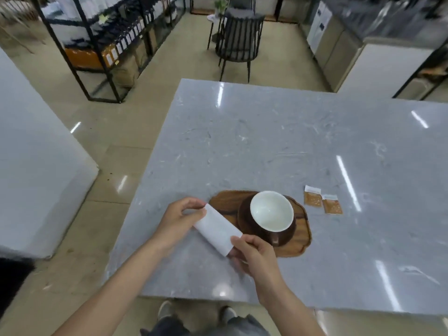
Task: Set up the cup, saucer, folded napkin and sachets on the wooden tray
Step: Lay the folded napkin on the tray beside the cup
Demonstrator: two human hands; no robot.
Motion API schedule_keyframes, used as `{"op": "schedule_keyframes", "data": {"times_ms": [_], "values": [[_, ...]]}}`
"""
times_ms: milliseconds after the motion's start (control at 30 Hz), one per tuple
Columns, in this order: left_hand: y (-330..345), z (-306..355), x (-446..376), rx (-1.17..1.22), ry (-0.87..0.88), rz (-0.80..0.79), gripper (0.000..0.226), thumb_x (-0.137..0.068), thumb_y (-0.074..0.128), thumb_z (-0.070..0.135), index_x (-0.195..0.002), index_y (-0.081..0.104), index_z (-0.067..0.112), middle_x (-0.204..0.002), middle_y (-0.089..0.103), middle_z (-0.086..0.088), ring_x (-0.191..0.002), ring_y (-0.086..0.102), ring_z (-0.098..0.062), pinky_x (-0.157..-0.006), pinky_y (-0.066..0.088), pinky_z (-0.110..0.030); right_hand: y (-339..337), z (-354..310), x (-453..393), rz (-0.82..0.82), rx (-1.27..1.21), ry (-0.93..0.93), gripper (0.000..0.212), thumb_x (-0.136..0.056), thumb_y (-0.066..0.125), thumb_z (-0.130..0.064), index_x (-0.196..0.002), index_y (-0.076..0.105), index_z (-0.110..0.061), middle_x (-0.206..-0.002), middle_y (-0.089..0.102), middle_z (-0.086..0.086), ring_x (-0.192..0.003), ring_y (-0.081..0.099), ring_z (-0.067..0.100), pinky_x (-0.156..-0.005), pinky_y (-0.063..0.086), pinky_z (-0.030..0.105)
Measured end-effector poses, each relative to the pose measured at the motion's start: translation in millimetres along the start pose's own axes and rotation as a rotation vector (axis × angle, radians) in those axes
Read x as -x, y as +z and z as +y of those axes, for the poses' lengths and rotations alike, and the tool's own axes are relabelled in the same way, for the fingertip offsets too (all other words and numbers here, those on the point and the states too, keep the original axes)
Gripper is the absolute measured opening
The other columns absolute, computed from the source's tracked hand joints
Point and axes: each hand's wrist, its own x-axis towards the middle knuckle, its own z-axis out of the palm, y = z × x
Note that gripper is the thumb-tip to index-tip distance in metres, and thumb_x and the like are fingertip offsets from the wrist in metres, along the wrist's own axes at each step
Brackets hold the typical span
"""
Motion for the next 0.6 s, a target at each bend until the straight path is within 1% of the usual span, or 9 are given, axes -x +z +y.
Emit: {"op": "schedule_keyframes", "data": {"times_ms": [67, 133, 200, 267, 300, 367, 433, 533, 600], "values": [[2.3, 3.2, -20.4, -0.092, 0.032, -0.1, 0.01, -0.087, 0.077, 0.012, -0.092, 0.077, 0.021, -0.09, 0.078, 0.014, -0.083, 0.069, 0.002, -0.079, 0.054, -0.025, 6.5, 5.7, 0.9, 0.078, -0.06, 0.014, 0.024, -0.088, 0.079, -0.017, -0.097, 0.072, 0.003, -0.076, 0.077, 0.018, -0.063, 0.071, 0.015, -0.058, 0.058, 0.022], [8.7, 7.1, -36.8, -0.184, 0.068, -0.201, 0.011, -0.087, 0.077, 0.013, -0.09, 0.077, 0.024, -0.09, 0.079, 0.009, -0.085, 0.07, -0.003, -0.081, 0.052, -0.023, 14.9, 12.0, 1.2, 0.159, -0.136, 0.029, 0.025, -0.089, 0.078, -0.016, -0.097, 0.07, 0.006, -0.078, 0.076, 0.024, -0.063, 0.069, 0.019, -0.061, 0.058, 0.027], [17.9, 8.6, -51.1, -0.289, 0.11, -0.255, 0.008, -0.086, 0.078, 0.015, -0.09, 0.078, 0.022, -0.093, 0.079, 0.003, -0.086, 0.071, -0.009, -0.083, 0.052, -0.024, 23.7, 17.4, 0.8, 0.231, -0.207, 0.049, 0.024, -0.091, 0.076, -0.017, -0.097, 0.07, 0.006, -0.077, 0.076, 0.026, -0.063, 0.069, 0.021, -0.062, 0.059, 0.029], [27.1, 10.4, -60.4, -0.412, 0.159, -0.271, 0.007, -0.084, 0.079, 0.02, -0.09, 0.079, 0.021, -0.091, 0.08, 0.004, -0.083, 0.071, -0.007, -0.079, 0.051, -0.021, 32.5, 22.0, -0.8, 0.298, -0.276, 0.05, 0.023, -0.092, 0.075, -0.017, -0.099, 0.069, 0.004, -0.082, 0.076, 0.028, -0.062, 0.071, 0.022, -0.065, 0.062, 0.031], [31.2, 11.9, -63.3, -0.451, 0.18, -0.278, 0.007, -0.083, 0.079, 0.022, -0.09, 0.079, 0.021, -0.09, 0.08, 0.005, -0.083, 0.071, -0.006, -0.077, 0.05, -0.019, 36.5, 24.0, -1.8, 0.332, -0.319, 0.042, 0.023, -0.091, 0.075, -0.016, -0.101, 0.067, 0.003, -0.08, 0.076, 0.027, -0.063, 0.072, 0.023, -0.068, 0.063, 0.034], [38.2, 14.8, -68.4, -0.481, 0.226, -0.306, 0.009, -0.083, 0.079, 0.022, -0.092, 0.078, 0.02, -0.091, 0.079, 0.004, -0.087, 0.072, -0.009, -0.08, 0.053, -0.023, 43.3, 27.8, -4.6, 0.402, -0.396, 0.026, 0.026, -0.09, 0.077, -0.016, -0.106, 0.063, 0.0, -0.076, 0.075, 0.021, -0.064, 0.073, 0.025, -0.071, 0.065, 0.039], [43.1, 17.4, -71.3, -0.527, 0.284, -0.329, 0.011, -0.084, 0.078, 0.022, -0.094, 0.078, 0.018, -0.094, 0.079, 0.002, -0.089, 0.072, -0.014, -0.085, 0.055, -0.029, 48.6, 29.7, -7.3, 0.455, -0.429, 0.009, 0.026, -0.09, 0.077, -0.017, -0.107, 0.062, -0.003, -0.075, 0.077, 0.018, -0.064, 0.075, 0.027, -0.066, 0.066, 0.038], [45.6, 16.4, -73.8, -0.617, 0.429, -0.343, 0.009, -0.086, 0.075, 0.024, -0.094, 0.076, 0.019, -0.094, 0.079, 0.001, -0.091, 0.072, -0.019, -0.084, 0.055, -0.034, 55.9, 33.4, -10.0, 0.543, -0.379, -0.034, 0.024, -0.089, 0.077, -0.022, -0.103, 0.065, -0.007, -0.078, 0.079, 0.014, -0.067, 0.079, 0.024, -0.06, 0.064, 0.031], [44.3, 13.0, -75.0, -0.619, 0.519, -0.361, 0.011, -0.089, 0.072, 0.024, -0.098, 0.074, 0.018, -0.096, 0.079, 0.002, -0.093, 0.071, -0.02, -0.082, 0.054, -0.032, 61.5, 38.0, -12.0, 0.612, -0.286, -0.068, 0.023, -0.088, 0.076, -0.028, -0.103, 0.065, -0.014, -0.081, 0.079, 0.009, -0.07, 0.078, 0.022, -0.068, 0.066, 0.037]]}}
